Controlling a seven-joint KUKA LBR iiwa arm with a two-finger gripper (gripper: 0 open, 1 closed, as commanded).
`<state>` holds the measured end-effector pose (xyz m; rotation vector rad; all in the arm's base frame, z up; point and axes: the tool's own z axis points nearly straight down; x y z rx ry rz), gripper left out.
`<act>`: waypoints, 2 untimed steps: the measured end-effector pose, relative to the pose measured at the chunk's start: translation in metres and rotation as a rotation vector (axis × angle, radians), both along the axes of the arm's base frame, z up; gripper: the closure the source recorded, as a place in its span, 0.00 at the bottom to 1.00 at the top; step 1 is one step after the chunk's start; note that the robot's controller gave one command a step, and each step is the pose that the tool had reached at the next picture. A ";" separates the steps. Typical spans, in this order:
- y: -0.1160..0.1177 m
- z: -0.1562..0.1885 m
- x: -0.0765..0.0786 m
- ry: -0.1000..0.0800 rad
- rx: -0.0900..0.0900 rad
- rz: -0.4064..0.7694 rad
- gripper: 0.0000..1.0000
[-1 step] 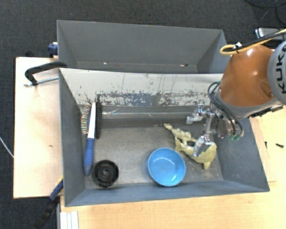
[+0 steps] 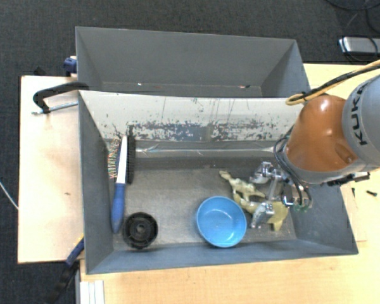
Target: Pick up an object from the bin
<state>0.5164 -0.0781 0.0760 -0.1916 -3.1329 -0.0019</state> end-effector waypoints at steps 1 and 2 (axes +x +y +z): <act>0.025 -0.002 -0.002 -0.013 -0.005 0.058 0.00; 0.026 -0.001 0.001 -0.023 -0.004 0.058 1.00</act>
Offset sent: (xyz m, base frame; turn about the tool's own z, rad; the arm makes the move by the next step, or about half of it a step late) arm -0.0051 0.0268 -0.0060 -0.0595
